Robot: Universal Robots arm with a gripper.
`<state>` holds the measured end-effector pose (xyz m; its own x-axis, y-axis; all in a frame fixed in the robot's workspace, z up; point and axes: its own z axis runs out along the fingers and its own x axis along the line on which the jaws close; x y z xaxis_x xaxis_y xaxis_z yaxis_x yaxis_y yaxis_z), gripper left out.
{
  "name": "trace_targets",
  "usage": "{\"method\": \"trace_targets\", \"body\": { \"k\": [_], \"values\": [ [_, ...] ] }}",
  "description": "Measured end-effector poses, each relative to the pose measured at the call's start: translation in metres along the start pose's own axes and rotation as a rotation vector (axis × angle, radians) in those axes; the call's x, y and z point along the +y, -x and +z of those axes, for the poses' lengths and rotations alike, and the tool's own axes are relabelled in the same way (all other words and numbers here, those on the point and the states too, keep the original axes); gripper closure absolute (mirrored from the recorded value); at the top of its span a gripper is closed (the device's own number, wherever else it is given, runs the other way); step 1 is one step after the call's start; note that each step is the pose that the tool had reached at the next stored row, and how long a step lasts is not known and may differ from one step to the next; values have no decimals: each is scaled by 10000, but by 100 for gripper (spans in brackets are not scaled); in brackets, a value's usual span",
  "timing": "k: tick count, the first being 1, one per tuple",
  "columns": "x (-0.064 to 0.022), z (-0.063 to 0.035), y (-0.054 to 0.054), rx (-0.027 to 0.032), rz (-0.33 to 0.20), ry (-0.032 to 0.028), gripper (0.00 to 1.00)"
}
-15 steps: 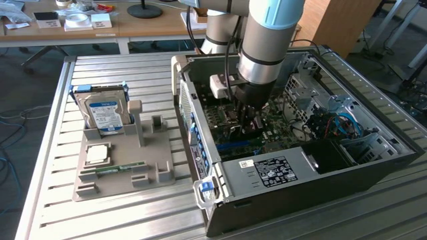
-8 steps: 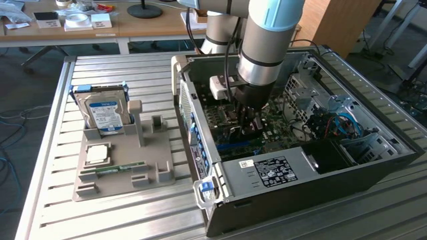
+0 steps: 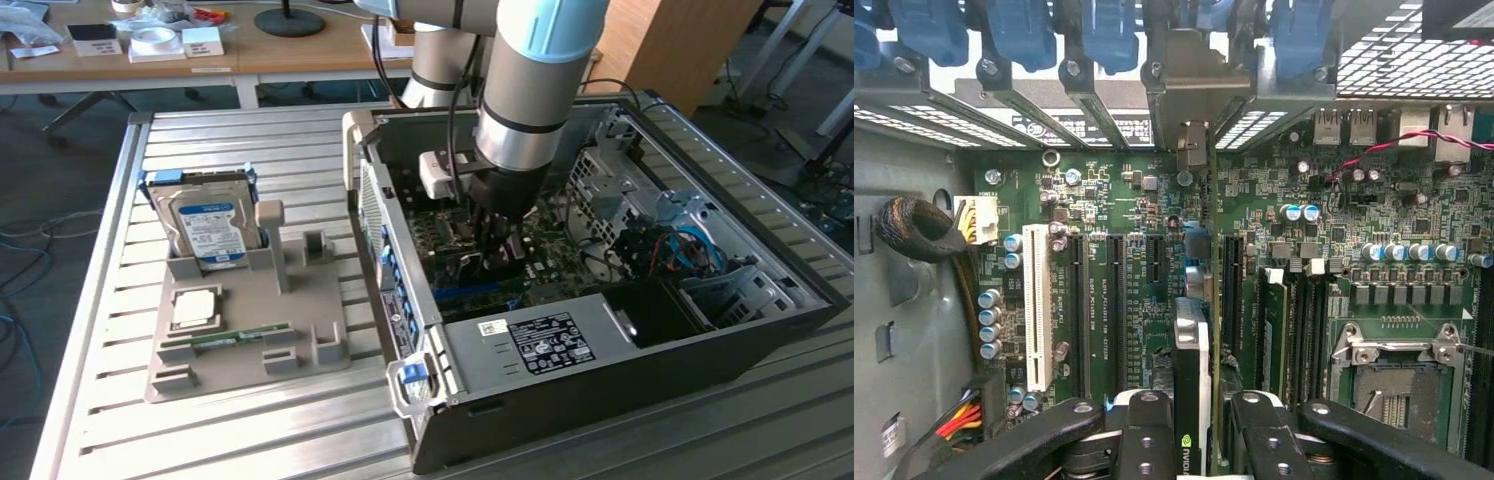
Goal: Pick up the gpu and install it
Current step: 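Insert the gpu into the slot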
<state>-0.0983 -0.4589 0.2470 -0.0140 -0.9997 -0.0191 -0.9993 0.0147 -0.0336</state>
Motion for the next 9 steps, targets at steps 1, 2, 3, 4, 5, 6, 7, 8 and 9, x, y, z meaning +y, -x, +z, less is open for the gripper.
{"method": "trace_targets", "body": {
  "k": [1,2,3,4,5,6,7,8,9],
  "values": [
    [0,1,0,8,18,-1,73],
    [0,0,0,13,31,-1,73],
    [0,0,0,17,43,-1,73],
    [0,1,0,22,56,-2,73],
    [0,1,0,26,70,-2,73],
    [1,1,0,29,78,-2,73],
    [2,1,0,29,81,-2,73],
    [2,3,0,31,86,-1,73],
    [2,8,1,28,92,-3,73]
  ]
}}
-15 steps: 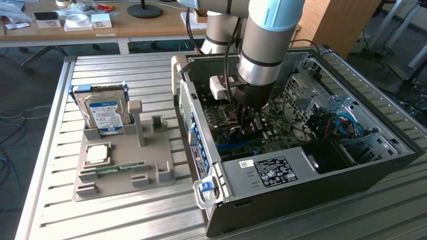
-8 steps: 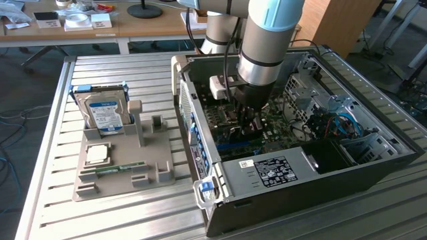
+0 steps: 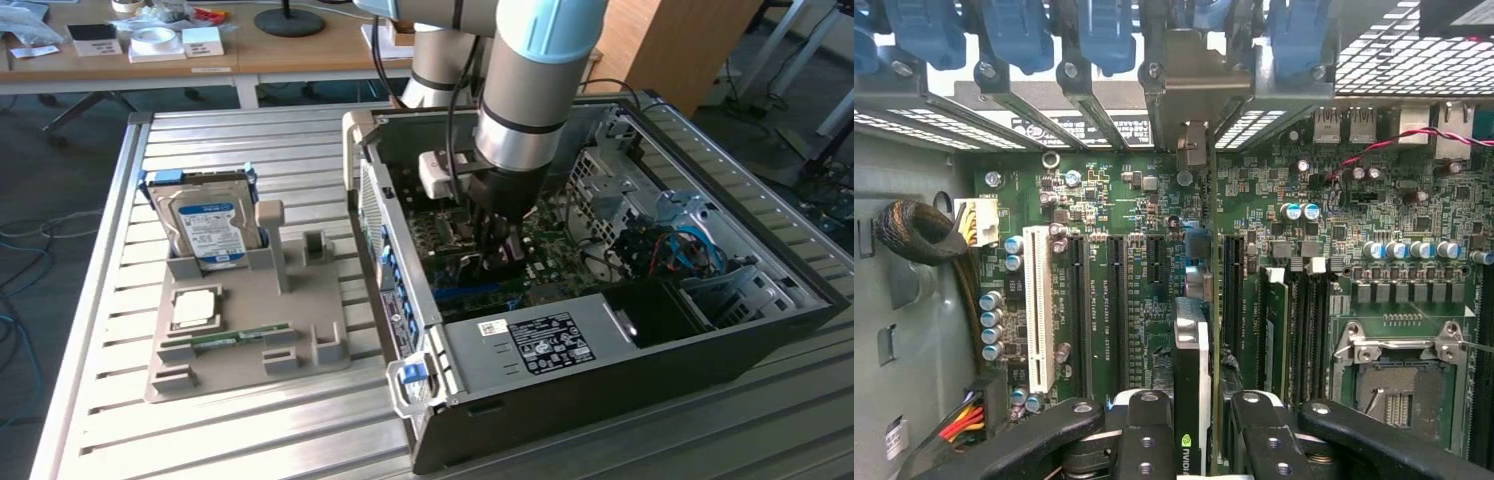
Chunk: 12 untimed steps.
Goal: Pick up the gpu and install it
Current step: 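Insert the gpu into the slot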
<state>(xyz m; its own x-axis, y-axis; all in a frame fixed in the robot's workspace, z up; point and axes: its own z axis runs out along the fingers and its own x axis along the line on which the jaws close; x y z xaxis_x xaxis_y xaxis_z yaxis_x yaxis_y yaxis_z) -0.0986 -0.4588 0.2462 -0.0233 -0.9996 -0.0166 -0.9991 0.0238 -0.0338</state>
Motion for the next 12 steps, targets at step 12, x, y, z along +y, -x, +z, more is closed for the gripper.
{"method": "trace_targets", "body": {
  "k": [12],
  "values": [
    [12,32,-2,15,43,0,73]
  ]
}}
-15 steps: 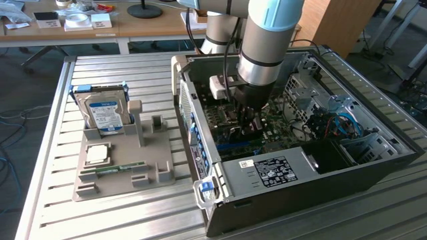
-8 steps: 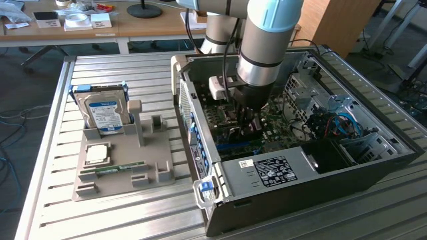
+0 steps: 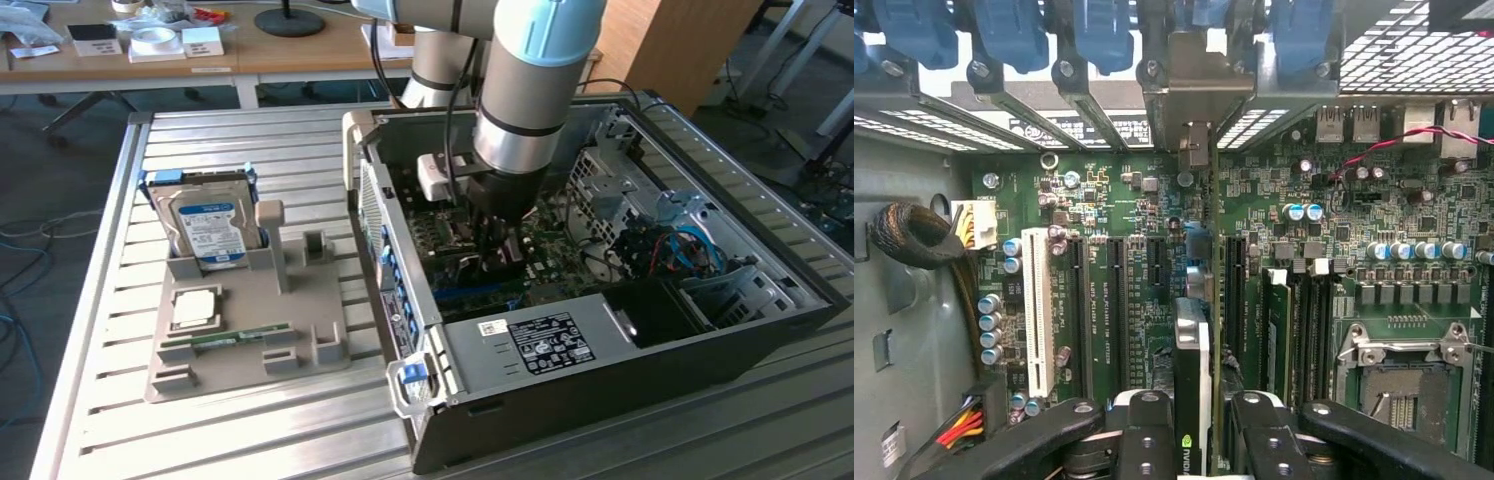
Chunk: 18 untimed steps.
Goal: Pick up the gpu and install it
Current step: 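Insert the gpu into the slot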
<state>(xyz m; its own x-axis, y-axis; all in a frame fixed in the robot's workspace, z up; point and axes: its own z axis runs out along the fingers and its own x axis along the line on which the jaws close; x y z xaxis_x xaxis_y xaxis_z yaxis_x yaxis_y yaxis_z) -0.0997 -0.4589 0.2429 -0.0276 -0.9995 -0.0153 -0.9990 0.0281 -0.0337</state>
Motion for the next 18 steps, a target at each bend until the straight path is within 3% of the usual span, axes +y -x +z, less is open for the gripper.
{"method": "trace_targets", "body": {
  "k": [18],
  "values": [
    [5,-35,0,-1,15,0,73]
  ]
}}
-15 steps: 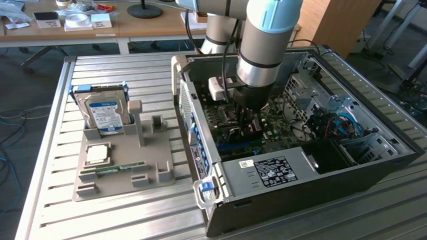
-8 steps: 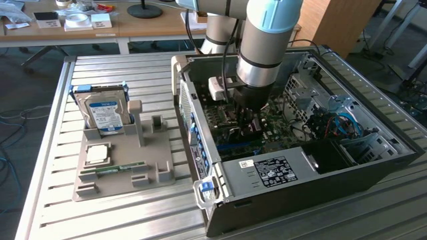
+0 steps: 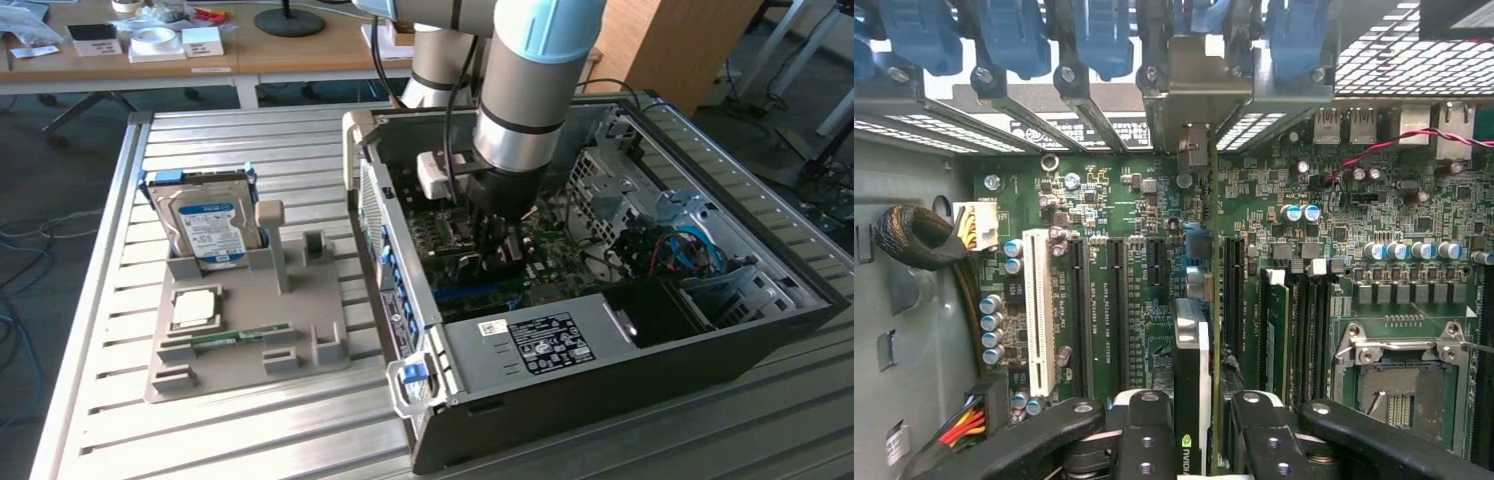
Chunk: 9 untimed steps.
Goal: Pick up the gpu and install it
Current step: 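Insert the gpu into the slot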
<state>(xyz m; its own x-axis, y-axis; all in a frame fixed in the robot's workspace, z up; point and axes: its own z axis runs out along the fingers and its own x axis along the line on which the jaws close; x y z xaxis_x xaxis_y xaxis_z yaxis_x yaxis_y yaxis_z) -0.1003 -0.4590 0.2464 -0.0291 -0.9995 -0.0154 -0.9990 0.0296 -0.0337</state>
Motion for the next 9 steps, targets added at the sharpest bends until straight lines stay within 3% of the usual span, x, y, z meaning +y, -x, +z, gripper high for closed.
{"method": "trace_targets", "body": {
  "k": [9],
  "values": [
    [0,15,-19,21,35,0,73]
  ]
}}
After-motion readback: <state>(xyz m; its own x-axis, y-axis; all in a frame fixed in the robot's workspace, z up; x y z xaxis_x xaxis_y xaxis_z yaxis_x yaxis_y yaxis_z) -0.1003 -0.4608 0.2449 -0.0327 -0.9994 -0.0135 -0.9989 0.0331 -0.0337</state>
